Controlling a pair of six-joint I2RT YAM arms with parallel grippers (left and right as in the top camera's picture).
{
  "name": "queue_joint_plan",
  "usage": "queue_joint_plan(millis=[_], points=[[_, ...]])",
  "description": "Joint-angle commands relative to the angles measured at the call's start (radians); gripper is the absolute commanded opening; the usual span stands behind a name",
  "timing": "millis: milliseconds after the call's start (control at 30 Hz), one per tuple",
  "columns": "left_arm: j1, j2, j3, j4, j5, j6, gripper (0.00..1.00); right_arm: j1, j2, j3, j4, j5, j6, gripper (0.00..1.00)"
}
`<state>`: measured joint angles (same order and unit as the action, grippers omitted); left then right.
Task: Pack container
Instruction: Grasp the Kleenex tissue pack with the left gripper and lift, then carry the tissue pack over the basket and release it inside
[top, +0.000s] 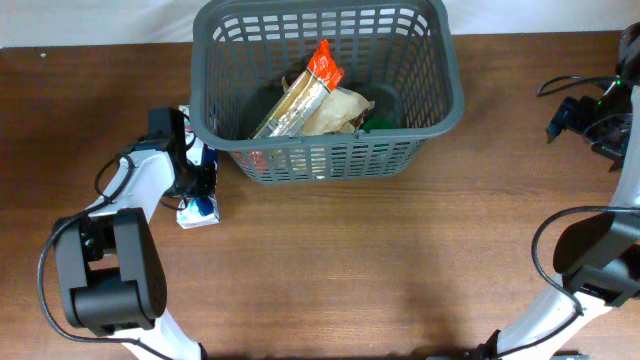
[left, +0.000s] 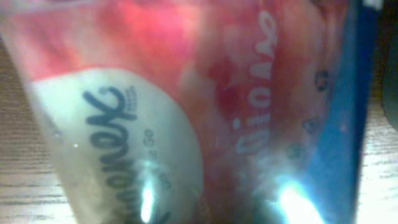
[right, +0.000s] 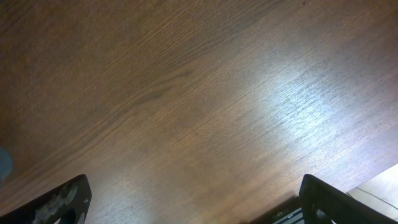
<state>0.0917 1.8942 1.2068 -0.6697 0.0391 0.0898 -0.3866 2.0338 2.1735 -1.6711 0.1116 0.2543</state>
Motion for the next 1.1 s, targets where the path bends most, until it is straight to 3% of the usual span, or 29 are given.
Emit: queue_joint_plan(millis=[0,367,533,833,1067], points=[[0.017,0.022,0.06,-0.071,-0.007,-0.005,0.02,-0.007,0.002,-0.005,0.003,0.002,-0.004,0.99],[0.223,-0.14,0.527,-0.241,-0.05,-0.214,0.02,-0.007,0.002,-0.005,0.003,0.002,-0.004,0.99],[0.24,-0.244,0.699,-0.244,0.075,-0.217,0.02,-0.007,0.002,-0.005,0.003,0.002,-0.004,0.99],[-0.02,-0.386,0.851,-0.191,0.11,-0.217,0.02,-0.007,0.002,-0.005,0.003,0.002,-0.003,0.99],[-0.277,-0.333,0.851,-0.118,0.041,-0.217,0.02,-0.007,0.002,-0.005,0.003,0.002,-0.003,0.99]])
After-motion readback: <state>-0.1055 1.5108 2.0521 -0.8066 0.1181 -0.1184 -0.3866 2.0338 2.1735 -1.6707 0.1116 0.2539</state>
